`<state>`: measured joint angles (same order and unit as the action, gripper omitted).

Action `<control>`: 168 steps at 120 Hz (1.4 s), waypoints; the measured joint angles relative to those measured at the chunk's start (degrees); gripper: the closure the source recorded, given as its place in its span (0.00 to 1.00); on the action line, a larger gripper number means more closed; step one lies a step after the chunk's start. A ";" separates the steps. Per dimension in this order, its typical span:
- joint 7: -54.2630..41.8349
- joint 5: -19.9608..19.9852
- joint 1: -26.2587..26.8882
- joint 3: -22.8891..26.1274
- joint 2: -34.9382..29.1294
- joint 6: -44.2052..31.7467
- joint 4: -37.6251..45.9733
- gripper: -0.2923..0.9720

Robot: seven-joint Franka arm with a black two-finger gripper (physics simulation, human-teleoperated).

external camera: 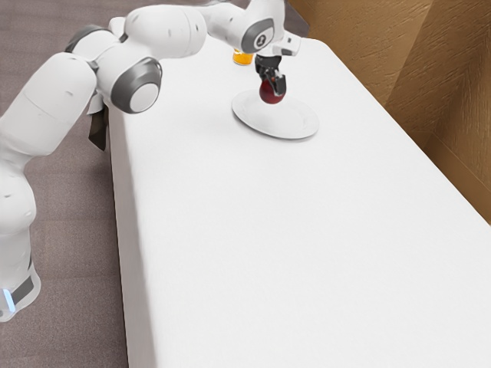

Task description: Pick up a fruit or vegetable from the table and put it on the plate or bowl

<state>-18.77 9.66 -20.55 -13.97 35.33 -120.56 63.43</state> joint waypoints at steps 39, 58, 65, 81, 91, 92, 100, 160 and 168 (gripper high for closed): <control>-1.00 2.55 -0.52 -0.05 1.66 -3.98 0.02 0.52; -2.58 4.95 -0.52 -0.22 1.63 -4.26 0.05 0.38; -3.09 5.81 -0.52 -0.32 1.64 -4.26 0.05 0.35; -4.22 6.70 -0.64 -1.13 1.48 -2.93 -0.07 0.30; -4.89 6.52 -0.81 -1.85 1.39 -0.61 -1.31 0.27; -4.96 6.48 -0.82 -1.87 1.37 -0.40 -1.37 0.27; -5.54 6.23 -0.86 -1.98 1.31 1.01 -1.61 0.26; -6.69 4.62 6.35 2.61 -13.19 22.63 -6.06 0.23; -6.01 1.53 11.76 5.20 -17.14 30.35 -5.93 0.23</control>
<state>-24.78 11.19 -8.79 -8.76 18.18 -90.21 57.51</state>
